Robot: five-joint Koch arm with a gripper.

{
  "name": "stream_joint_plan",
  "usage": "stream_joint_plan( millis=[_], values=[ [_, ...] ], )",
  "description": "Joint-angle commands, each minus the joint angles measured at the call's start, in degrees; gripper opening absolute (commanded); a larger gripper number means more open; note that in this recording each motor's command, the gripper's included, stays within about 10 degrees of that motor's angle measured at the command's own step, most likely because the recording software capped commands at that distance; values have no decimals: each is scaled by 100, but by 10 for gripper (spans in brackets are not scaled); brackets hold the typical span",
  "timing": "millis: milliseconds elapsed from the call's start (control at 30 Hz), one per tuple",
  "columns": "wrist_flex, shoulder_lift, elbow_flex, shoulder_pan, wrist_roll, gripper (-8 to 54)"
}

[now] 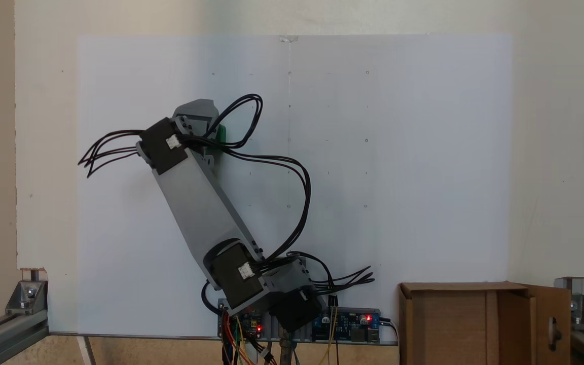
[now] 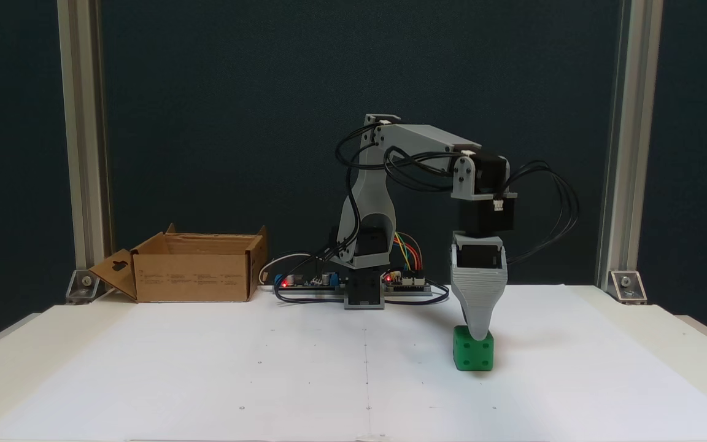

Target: Grasp a green dice and put it in the bin.

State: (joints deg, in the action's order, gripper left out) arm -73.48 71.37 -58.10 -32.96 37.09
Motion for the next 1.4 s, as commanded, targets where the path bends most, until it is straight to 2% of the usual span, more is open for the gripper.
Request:
stream_joint_plan(
  millis=[0,1367],
  values=[
    [9,53,193,-44,404,426],
    [325,-606,185,18,396,415]
  ],
)
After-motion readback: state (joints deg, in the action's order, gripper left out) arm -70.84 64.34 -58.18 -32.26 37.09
